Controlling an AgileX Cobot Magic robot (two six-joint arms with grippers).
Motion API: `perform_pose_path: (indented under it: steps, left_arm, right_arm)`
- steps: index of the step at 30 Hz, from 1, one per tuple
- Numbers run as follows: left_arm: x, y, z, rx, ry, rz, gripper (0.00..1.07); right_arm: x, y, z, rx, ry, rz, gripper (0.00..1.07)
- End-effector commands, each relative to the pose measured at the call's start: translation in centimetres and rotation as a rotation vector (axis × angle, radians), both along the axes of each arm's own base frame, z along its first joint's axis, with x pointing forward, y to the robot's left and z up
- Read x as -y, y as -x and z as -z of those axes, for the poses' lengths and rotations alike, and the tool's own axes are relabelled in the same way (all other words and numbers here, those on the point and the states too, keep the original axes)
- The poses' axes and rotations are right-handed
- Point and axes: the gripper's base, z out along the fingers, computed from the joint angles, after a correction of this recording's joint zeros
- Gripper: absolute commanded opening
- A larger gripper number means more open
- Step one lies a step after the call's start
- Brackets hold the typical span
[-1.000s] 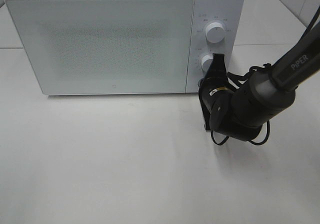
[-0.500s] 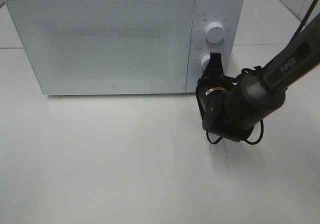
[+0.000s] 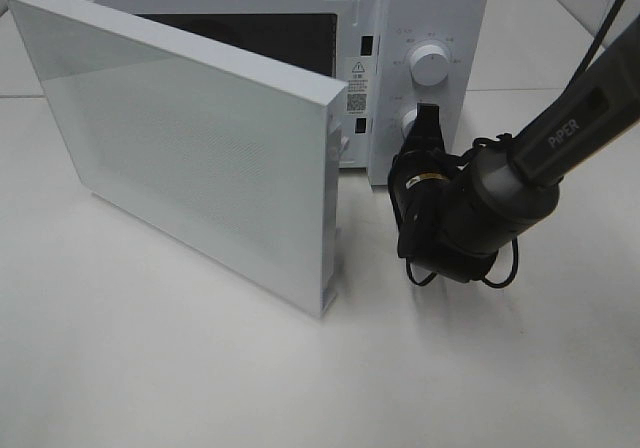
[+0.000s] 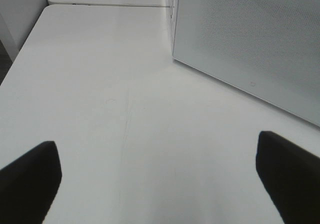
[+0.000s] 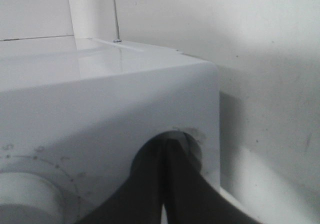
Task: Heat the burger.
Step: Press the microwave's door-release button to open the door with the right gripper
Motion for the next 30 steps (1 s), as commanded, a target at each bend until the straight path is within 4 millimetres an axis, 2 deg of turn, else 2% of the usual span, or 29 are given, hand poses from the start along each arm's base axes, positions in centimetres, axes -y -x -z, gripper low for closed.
perform_pose_path:
  steps: [1, 15, 20, 27, 30]
  left_arm:
    - [0.1, 0.2, 0.1, 0.022, 0.007, 0.004, 0.98]
    - [0.1, 0.2, 0.1, 0.022, 0.007, 0.004, 0.98]
    - [0.1, 0.2, 0.1, 0.022, 0.007, 0.004, 0.98]
    - [0.1, 0.2, 0.1, 0.022, 0.007, 0.004, 0.98]
    - [0.1, 0.2, 0.1, 0.022, 0.007, 0.004, 0.98]
  right_arm:
    - [0.0, -2.7, -2.5, 0.184, 0.016, -0.024, 0.00]
    - [-0.4, -2.2, -3.1, 0.090, -0.011, -0.060, 0.00]
    - [0.2, -1.3, -3.3, 0.032, -0.008, -0.049, 0.00]
    - [0.5, 0.6, -3.8, -0.106, 0.000, -0.126, 0.00]
    - [0.5, 0.8, -3.9, -0.118, 0.008, -0.139, 0.00]
